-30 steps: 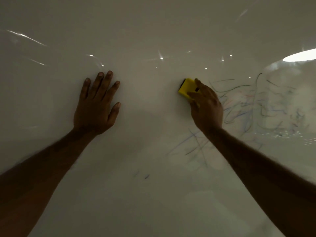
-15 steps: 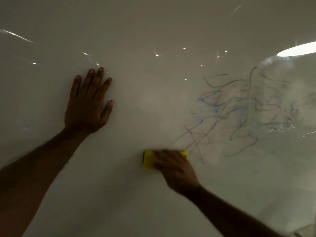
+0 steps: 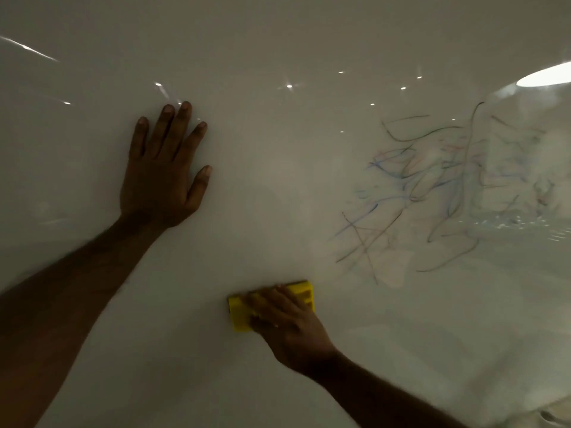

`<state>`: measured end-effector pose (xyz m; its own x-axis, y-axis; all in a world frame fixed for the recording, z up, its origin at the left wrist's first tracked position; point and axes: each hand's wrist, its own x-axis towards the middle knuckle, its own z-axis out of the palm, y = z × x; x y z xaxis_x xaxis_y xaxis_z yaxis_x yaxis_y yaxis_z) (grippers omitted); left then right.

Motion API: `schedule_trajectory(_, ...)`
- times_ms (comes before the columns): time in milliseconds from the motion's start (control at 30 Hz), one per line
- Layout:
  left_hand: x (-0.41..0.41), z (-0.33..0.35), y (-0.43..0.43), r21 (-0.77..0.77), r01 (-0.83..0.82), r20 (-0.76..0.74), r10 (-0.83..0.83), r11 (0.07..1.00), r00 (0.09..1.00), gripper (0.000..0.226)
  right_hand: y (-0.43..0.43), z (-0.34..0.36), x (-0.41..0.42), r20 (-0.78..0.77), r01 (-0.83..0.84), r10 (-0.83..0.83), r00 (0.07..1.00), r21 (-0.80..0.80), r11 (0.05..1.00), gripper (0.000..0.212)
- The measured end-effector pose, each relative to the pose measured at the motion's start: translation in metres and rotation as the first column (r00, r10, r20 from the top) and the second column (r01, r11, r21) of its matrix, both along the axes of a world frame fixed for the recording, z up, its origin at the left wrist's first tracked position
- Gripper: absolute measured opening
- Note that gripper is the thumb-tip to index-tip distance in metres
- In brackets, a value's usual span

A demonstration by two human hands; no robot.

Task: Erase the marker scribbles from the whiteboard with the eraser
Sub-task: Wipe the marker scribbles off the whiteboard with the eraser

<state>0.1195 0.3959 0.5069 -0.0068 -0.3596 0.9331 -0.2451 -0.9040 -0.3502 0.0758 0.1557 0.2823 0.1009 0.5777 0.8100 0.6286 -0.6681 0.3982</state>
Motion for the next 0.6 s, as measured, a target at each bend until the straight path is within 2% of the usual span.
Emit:
schedule_trajectory(67,-0.001,0.000,0.000,0.000,-0.005,0.007,0.005,1.000,1.000,0.064,-0.018,0.000,-0.001,0.020,0.031,-0.029,0.999,-0.135,0.990,0.012)
schedule_trajectory(133,-0.001,0.001,0.000,0.007,-0.006,0.009,0.006,1.000,1.000,0.065,-0.041,0.028,0.006,0.073,0.066,-0.056,0.996,-0.136,0.988,0.016)
schedule_trajectory(267,-0.002,0.000,-0.001,0.007,-0.017,0.005,0.017,1.000,1.000,0.066,-0.099,0.136,0.017,0.192,0.199,-0.238,0.952,0.200,0.959,0.018)
schedule_trajectory(333,-0.002,0.000,-0.001,0.009,-0.019,0.002,0.019,1.000,1.000,0.066,-0.123,0.186,0.013,0.164,0.228,-0.317,0.934,0.407,0.884,0.015)
schedule_trajectory(400,-0.002,0.001,-0.001,0.011,-0.024,-0.002,0.024,1.000,1.000,0.066,-0.132,0.208,0.010,0.108,0.238,-0.346,0.932,0.536,0.810,0.017)
schedule_trajectory(500,-0.002,0.000,-0.002,0.002,-0.022,0.005,0.022,1.000,1.000,0.066,-0.123,0.185,0.013,0.102,0.228,-0.349,0.932,0.583,0.780,0.020)
schedule_trajectory(600,-0.003,-0.006,-0.009,-0.038,-0.008,-0.005,0.008,0.999,1.000,0.065,-0.111,0.112,0.011,0.091,0.192,-0.257,0.962,0.445,0.875,0.026)
